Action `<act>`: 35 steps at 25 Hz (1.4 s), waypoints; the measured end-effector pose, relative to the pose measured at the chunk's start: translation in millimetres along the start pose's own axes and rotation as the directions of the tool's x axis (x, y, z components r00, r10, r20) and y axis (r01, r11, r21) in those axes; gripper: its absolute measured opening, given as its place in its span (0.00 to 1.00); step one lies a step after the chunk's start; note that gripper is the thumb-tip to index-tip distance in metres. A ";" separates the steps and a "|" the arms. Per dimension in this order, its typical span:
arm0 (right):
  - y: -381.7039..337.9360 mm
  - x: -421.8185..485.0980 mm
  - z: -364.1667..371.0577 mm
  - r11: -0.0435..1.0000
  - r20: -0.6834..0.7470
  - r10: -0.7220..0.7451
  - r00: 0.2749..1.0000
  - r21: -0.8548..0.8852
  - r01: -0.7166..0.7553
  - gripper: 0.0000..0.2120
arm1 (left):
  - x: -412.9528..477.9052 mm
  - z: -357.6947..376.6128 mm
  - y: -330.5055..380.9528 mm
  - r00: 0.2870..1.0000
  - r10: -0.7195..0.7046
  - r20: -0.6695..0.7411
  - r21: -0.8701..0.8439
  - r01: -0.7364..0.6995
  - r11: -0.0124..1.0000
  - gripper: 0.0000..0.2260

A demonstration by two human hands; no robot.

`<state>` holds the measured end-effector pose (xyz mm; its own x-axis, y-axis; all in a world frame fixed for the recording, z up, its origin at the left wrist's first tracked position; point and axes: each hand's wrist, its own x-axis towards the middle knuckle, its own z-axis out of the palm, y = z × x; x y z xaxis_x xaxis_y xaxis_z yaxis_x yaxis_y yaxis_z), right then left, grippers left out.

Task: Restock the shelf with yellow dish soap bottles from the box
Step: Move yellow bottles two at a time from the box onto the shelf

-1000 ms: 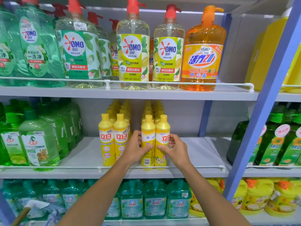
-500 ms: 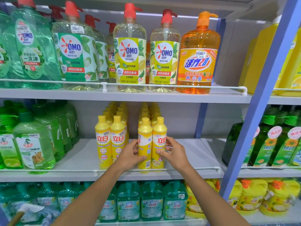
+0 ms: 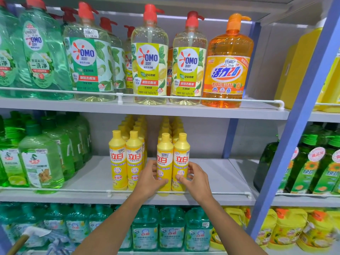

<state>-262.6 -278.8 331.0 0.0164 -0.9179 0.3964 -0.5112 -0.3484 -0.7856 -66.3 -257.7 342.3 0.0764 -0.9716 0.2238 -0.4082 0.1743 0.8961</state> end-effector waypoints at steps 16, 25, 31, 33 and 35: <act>8.1 4.4 2.4 0.987 0.043 0.044 0.998 0.150 -0.050 0.26 | 4.2 25.0 -6.5 0.964 -0.004 -0.264 0.100 0.032 0.994 0.26; 7.0 5.0 6.9 0.987 0.004 0.049 0.999 0.153 -0.049 0.26 | 0.9 21.1 -5.1 0.974 -0.009 -0.228 0.034 0.017 0.999 0.25; 4.9 4.0 8.0 0.989 0.007 0.075 0.997 0.130 -0.075 0.26 | -0.5 21.4 -4.0 0.973 0.005 -0.229 0.042 0.005 0.999 0.24; 4.7 3.2 8.2 0.989 0.007 0.083 0.997 0.125 -0.083 0.26 | -0.6 21.6 -4.9 0.973 0.012 -0.230 0.043 -0.002 0.999 0.25; 3.6 1.9 7.9 0.989 0.013 0.090 0.996 0.115 -0.091 0.26 | -2.9 21.8 -4.4 0.972 0.011 -0.233 0.050 0.001 0.999 0.25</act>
<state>-257.5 -283.3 325.1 -0.0188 -0.9479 0.3181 -0.4088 -0.2831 -0.8676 -84.6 -259.2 329.4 0.2822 -0.9056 0.3166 -0.4527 0.1652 0.8762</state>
